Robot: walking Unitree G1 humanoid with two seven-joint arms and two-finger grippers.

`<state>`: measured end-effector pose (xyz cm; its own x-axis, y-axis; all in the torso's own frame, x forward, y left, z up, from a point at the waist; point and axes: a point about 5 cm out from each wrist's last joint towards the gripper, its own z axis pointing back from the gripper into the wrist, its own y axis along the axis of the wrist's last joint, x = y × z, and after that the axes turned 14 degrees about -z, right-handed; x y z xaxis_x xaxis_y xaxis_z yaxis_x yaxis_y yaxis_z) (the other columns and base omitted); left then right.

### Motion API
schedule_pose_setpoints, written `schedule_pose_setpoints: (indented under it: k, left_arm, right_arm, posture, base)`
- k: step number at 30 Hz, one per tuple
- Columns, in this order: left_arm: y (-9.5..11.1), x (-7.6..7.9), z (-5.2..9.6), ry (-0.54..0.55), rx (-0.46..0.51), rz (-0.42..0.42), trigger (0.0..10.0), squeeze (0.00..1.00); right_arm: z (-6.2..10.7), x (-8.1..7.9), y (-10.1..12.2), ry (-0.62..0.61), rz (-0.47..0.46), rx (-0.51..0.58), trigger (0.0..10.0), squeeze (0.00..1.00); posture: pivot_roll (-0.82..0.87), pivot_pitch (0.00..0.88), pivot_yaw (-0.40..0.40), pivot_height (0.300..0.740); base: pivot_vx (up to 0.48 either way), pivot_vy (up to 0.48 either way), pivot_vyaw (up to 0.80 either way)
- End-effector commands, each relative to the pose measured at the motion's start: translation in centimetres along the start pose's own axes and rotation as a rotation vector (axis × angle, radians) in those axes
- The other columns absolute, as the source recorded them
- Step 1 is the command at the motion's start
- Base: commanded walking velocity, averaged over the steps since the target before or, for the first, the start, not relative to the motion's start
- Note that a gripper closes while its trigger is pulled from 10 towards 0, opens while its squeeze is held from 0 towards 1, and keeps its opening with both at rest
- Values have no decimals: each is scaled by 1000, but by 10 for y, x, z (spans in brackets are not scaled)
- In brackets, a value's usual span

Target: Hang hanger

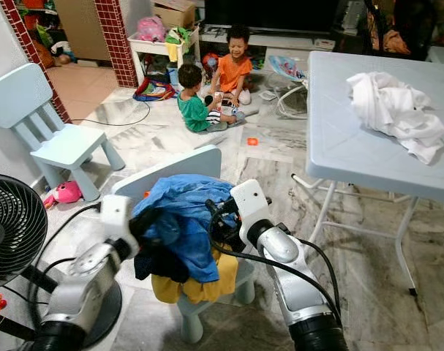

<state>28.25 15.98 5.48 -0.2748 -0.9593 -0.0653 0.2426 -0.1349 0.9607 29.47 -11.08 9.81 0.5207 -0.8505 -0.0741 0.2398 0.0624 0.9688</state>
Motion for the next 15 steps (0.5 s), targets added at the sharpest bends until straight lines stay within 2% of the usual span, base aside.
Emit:
schedule_pose_setpoints:
  k: [1,3,10,12,13,14,15]
  left_arm:
    - [1,-4,5,29,-8,-20,10000,1000]
    - [0,-4,11,47,-19,-65,10000,1000]
    - [-1,-2,21,50,-9,-157,10000,1000]
    - [2,-3,29,46,3,-281,10000,1000]
    - [2,-3,29,46,3,-281,10000,1000]
    - [2,-2,30,39,1,-321,10000,1000]
    - [-2,-1,31,63,-50,-313,10000,1000]
  right_arm:
    - [6,-3,-10,60,16,-83,10000,0]
    - [13,2,-15,69,28,-116,10000,0]
    - [15,6,-19,50,34,-135,10000,0]
    - [14,-1,-20,76,43,-141,10000,0]
    - [14,-1,-20,76,43,-141,10000,0]
    - [14,-3,-21,82,47,-143,10000,0]
    - [15,-3,-22,87,47,-149,10000,0]
  posture:
    - [-71,8,-31,736]
    - [-76,12,-32,736]
    - [-68,21,-29,736]
    - [-68,25,-28,736]
    - [-68,25,-28,736]
    - [-68,25,-28,736]
    - [-66,25,-30,736]
  base:
    - [0,0,0]
    - [0,0,0]
    - [0,0,0]
    - [0,0,0]
    - [0,0,0]
    - [0,0,0]
    - [0,0,0]
